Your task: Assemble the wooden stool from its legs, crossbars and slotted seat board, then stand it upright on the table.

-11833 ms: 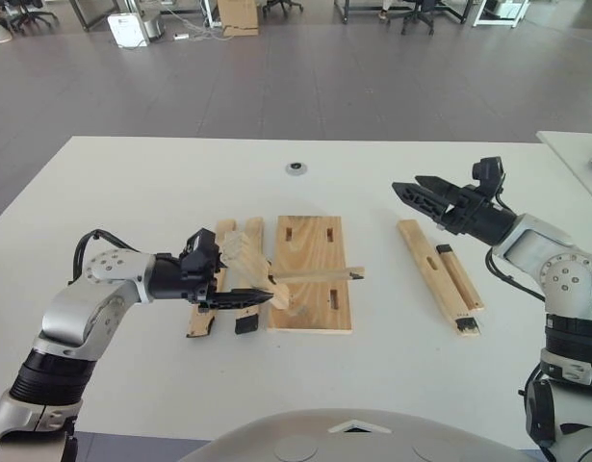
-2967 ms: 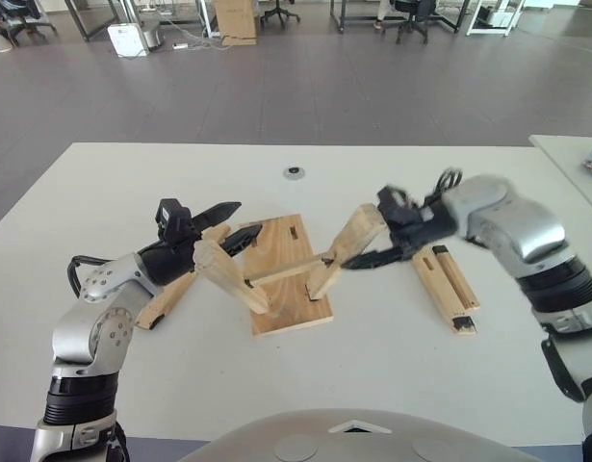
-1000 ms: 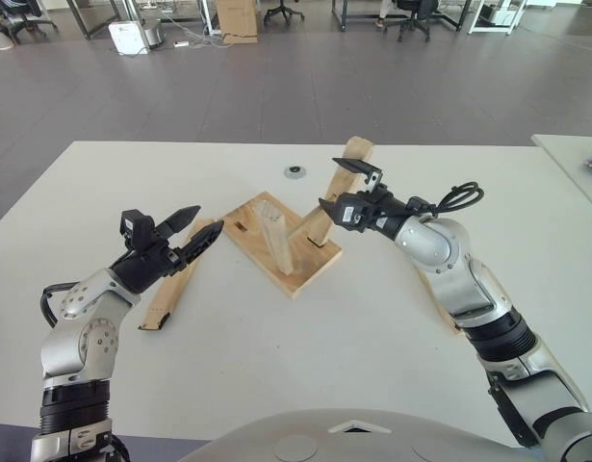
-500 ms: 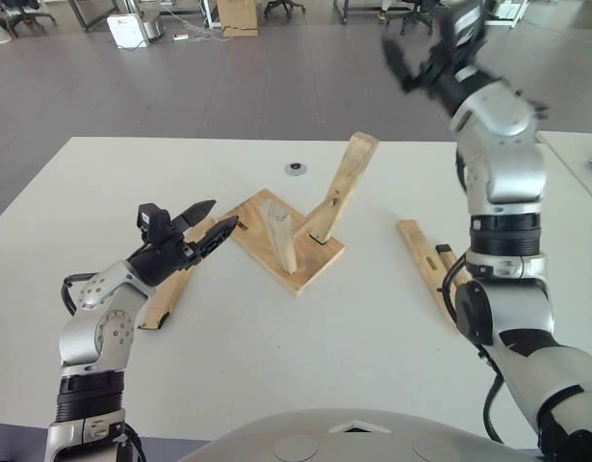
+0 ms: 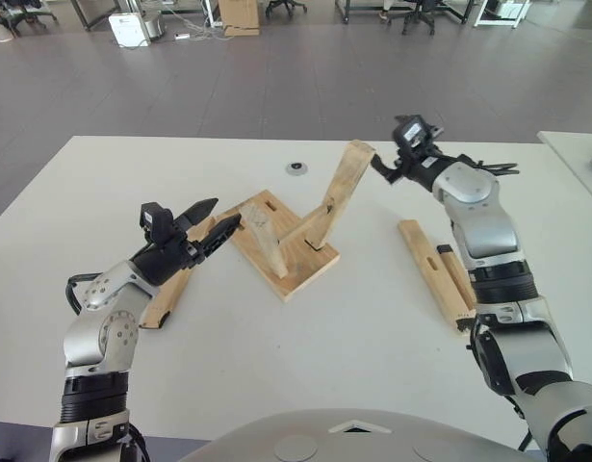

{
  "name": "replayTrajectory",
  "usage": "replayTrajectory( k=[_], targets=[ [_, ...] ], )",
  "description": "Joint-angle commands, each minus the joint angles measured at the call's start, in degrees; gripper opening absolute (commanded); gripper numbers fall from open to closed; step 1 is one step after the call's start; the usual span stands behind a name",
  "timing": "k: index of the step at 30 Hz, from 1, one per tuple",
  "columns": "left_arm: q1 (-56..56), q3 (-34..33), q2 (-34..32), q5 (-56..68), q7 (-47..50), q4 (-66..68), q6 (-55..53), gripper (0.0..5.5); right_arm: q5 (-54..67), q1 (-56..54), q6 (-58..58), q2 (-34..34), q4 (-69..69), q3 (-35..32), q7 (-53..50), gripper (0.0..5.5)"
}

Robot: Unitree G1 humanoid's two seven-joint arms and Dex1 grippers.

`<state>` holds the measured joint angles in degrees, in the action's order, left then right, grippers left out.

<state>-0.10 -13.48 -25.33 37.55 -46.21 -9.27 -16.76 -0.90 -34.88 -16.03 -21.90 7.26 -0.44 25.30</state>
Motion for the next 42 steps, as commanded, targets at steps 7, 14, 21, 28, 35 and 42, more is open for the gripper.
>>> replayTrajectory(
  k=[7,14,21,28,35,42],
  targets=[
    [11.35,-4.54,-5.94,0.98,-3.56,-9.63,-1.48,3.67,5.04,1.74,-5.42,-1.38,-7.58,-1.18,1.05,4.05],
    [14.55,-5.53,-3.89,11.61,-1.16,-18.96,-7.12,3.67,11.74,6.35,-5.84,0.79,-14.52,0.42,6.01,4.05],
    [21.4,2.46,23.18,-14.63,31.77,-31.18,11.03,3.67,20.35,13.91,-11.75,1.57,-29.53,2.01,8.52,4.05],
    [30.91,6.17,20.0,-18.71,23.66,-21.24,21.72,3.67,19.33,15.68,-11.69,1.14,-28.12,1.33,6.12,4.05],
    [30.08,-5.96,9.97,-12.76,9.03,9.47,33.2,3.67,18.63,10.76,-11.36,-2.12,-23.56,-6.75,1.38,4.05],
    [13.7,-4.89,6.36,-10.46,16.22,-5.63,30.73,3.67,28.27,4.04,-18.53,-0.27,-30.87,-9.1,-1.59,4.05]
  ],
)
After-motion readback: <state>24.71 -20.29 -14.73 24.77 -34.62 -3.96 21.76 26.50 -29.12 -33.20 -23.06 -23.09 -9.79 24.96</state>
